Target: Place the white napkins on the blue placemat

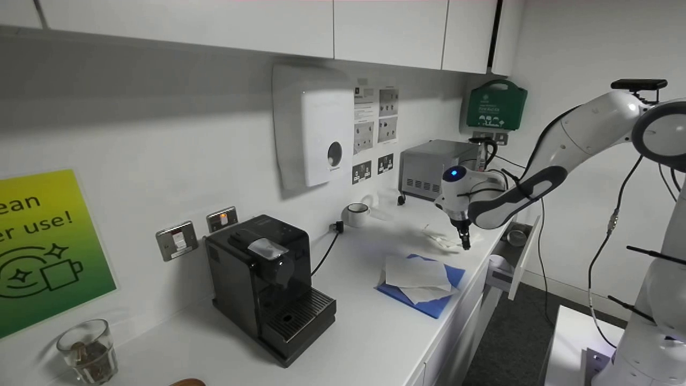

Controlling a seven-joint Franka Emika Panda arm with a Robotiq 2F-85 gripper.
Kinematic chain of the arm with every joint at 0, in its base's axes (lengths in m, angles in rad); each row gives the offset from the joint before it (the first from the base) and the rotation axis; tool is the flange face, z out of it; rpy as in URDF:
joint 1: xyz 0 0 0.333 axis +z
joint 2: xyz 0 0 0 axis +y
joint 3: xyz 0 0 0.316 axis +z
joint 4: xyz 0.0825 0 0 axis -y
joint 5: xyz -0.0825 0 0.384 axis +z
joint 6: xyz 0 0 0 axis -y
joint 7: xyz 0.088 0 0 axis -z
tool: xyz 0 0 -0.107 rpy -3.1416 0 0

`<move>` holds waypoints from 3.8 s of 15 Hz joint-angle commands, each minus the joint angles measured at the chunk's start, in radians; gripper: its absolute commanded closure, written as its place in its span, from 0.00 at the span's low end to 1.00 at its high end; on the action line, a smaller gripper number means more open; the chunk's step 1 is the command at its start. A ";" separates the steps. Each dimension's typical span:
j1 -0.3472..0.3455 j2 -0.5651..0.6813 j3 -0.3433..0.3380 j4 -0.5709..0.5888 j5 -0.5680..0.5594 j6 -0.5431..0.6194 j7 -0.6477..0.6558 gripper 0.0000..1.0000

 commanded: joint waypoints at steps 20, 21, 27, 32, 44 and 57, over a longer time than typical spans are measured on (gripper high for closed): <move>-0.066 0.054 -0.014 0.026 -0.010 0.064 -0.084 0.00; -0.065 0.054 -0.014 0.030 -0.008 0.063 -0.087 0.00; -0.063 0.057 -0.014 0.055 -0.018 0.054 -0.095 0.00; -0.064 0.061 -0.015 0.060 -0.020 0.063 -0.100 0.00; -0.059 0.080 -0.018 0.068 -0.068 0.045 -0.074 0.00; -0.063 0.087 -0.017 0.076 -0.032 0.048 -0.106 0.78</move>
